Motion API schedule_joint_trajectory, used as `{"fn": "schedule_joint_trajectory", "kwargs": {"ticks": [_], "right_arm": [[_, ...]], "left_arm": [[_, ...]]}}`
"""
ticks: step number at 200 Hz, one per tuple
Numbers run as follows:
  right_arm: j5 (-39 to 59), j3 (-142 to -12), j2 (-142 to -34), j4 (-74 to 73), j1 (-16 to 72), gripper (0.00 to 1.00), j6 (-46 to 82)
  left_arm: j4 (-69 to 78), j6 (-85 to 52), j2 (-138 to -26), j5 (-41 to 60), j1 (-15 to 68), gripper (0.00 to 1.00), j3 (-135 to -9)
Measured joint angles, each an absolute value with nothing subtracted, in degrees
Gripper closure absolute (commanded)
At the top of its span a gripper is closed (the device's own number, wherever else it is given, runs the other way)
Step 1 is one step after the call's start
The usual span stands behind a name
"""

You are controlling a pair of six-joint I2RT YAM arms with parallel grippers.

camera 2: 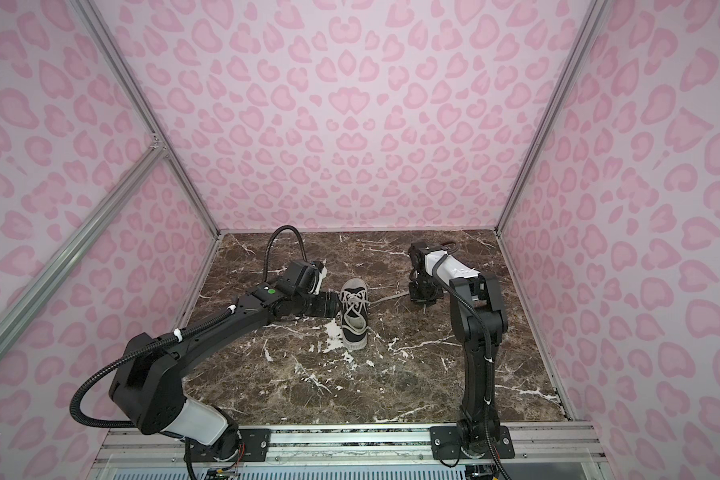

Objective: Tie the shoes

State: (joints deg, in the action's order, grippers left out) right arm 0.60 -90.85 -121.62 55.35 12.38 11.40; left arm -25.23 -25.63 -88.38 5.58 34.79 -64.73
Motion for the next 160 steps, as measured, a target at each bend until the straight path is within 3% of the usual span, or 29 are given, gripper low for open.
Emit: {"fn": "schedule_joint_trajectory", "kwargs": {"ticks": [40,93,160], "right_arm": [[1.1,-90.9,-121.9,55.3,12.4,0.81,11.4],[2.9,-90.4,-121.7,54.5,12.1,0.97,11.4],[14.4,-84.1,-116.0,48.9,8.6,0.98,14.7]], "left_arm": [[-25.3,-25.6,-88.4,5.6,34.8,0.14,-64.7],[-25.3,-25.6,-88.4,5.5,34.8,0.14,-64.7],[-25.6,-25.8,-88.8,5.6,34.8,0.14,-65.5]]}}
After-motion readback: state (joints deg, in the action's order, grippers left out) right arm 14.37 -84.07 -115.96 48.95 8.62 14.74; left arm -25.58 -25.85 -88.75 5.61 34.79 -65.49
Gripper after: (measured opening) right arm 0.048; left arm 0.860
